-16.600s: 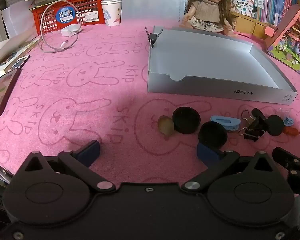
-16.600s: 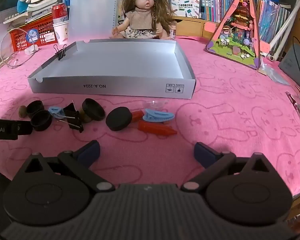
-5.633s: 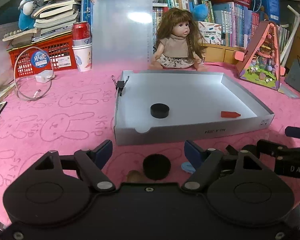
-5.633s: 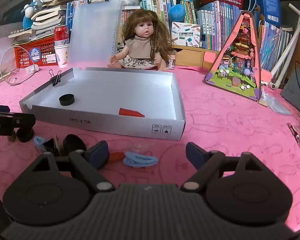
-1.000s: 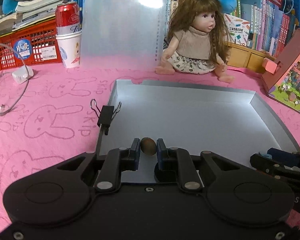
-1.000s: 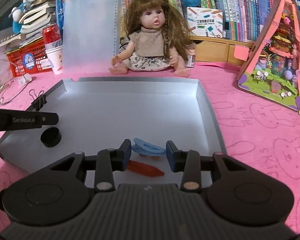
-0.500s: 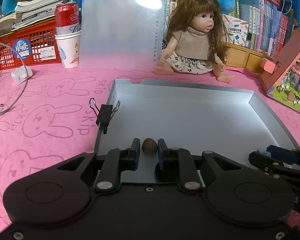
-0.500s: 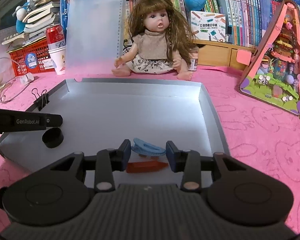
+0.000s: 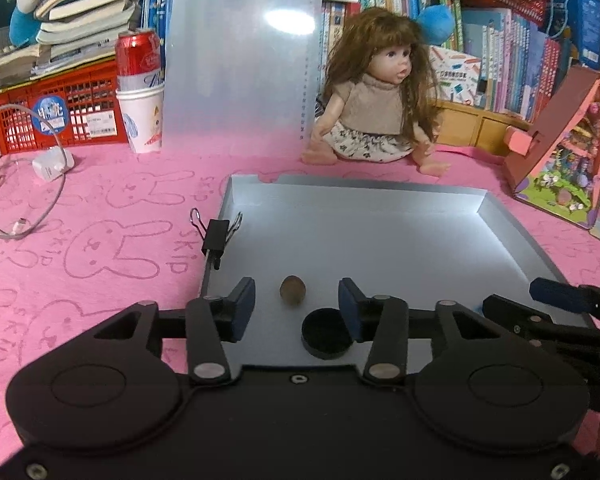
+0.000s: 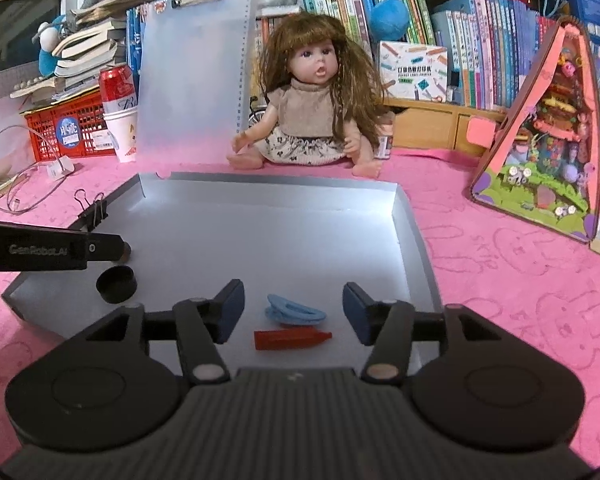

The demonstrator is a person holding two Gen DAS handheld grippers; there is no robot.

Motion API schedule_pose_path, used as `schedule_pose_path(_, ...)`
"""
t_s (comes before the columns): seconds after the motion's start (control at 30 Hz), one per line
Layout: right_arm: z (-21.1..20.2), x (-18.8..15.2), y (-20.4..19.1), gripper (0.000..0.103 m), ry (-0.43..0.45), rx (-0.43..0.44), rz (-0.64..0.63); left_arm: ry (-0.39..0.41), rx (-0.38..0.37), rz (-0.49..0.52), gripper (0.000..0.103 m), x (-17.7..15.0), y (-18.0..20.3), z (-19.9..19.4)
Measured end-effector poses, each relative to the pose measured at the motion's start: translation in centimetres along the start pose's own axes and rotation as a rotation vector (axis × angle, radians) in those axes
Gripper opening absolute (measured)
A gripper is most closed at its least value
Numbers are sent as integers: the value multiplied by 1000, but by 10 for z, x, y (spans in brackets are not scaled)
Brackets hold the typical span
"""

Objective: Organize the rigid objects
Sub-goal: 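Withdraw both tools from the tray toward the remaining black disc and blue clip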

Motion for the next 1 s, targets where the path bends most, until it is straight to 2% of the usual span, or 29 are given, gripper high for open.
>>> schedule_pose_path(0.13,-11,-3,0,77,15,8,-2,18,-5,9,50,-8,1,-16)
schedule_pose_path(0.33,-28,-8,-1,82,37,15,-12,24,-30,16,51,-27,2,-35)
schedule_pose_path(1.0,-59,-31,0,86,48,-4,-43,23,-47,61,51,-68,4,-72)
Point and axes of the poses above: each gripper's, at about its wrist camera, not at the fingertips, and z roughly the way its jaws point, y to its right, x to its top, the point moved 10 cm from there along z, roughly the way its jaws point, and after that the axes turned 14 degrees about -y, right-handed, at the moved point
